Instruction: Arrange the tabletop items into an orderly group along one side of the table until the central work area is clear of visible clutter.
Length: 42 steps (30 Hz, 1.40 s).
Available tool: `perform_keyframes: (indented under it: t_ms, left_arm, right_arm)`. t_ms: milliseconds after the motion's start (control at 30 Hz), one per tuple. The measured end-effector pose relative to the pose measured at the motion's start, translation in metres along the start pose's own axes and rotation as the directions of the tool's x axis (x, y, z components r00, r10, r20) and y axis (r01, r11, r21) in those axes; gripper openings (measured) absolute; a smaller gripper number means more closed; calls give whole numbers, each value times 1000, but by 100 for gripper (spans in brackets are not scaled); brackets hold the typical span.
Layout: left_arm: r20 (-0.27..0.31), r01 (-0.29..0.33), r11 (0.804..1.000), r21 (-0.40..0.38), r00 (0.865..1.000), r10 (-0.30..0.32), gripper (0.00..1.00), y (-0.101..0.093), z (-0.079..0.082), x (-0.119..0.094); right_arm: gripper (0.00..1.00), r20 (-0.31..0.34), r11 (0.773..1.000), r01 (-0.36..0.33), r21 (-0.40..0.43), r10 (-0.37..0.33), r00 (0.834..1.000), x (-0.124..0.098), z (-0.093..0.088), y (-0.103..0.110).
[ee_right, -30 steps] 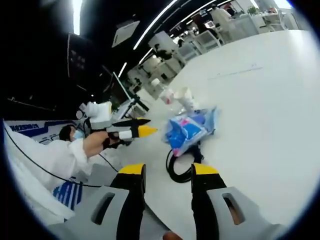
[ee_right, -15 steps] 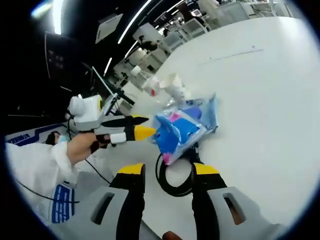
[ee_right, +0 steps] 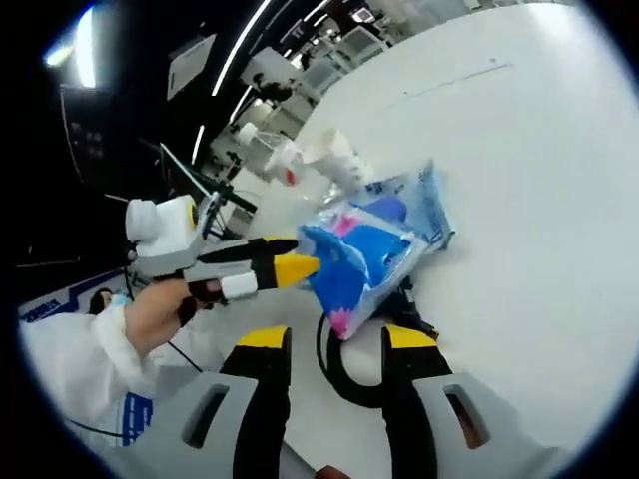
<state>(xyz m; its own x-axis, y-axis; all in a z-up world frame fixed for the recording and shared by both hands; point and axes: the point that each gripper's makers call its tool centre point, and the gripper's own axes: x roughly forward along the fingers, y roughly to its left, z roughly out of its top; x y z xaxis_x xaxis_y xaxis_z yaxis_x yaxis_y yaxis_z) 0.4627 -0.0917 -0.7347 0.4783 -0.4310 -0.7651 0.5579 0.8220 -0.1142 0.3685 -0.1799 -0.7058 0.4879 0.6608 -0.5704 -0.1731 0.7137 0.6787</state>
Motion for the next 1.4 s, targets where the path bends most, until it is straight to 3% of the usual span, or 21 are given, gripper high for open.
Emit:
perform_keyframes:
  t_ms: [167,267,433,467,500,600,733,1033,1133,1267,1400]
  left_arm:
    - [5,-3,1000,-13,1000,4,38,-1,-6,1]
    - [-8,-13,1000,-15,1000,13,27,0,-11,3]
    - [7,-29,998,-58,1000,29,15,0,-12,2]
    - [8,-30,997,-71,1000,31,13,-1,-14,1]
    - [8,-26,996,-79,1000,27,10,-2,-15,1]
    - [15,-31,995,-98,999,32,0,-4,-19,-5]
    - [35,-6,991,-131,999,10,0,-8,-21,-9]
    - [103,0,985,-171,995,18,0,-26,-14,-26]
    - [149,9,976,-217,988,24,0,-34,-9,-34]
    - [176,17,966,-258,984,30,0,-42,-6,-41]
    - [224,46,960,-277,974,17,0,-64,2,-52]
  right_arm:
    - [32,-13,998,53,-33,-54,998,7,1,-7]
    - [31,-40,989,85,-119,-90,995,10,2,-9]
    - [24,-47,985,108,-134,-115,992,19,1,-9]
    - [22,-56,979,127,-159,-137,989,19,0,-13]
    - [18,-22,962,197,-191,-205,978,18,4,-23]
    - [4,-14,959,206,-196,-213,977,19,4,-24]
    - [0,-2,929,251,-272,-262,965,13,4,-36]
    - [0,14,949,219,-227,-221,975,-4,-1,-38]
    - [0,54,961,207,-181,-200,978,-16,7,-35]
    - [0,106,963,192,-189,-174,979,-36,22,-32]
    - [0,158,966,191,-172,-165,974,-60,35,-33]
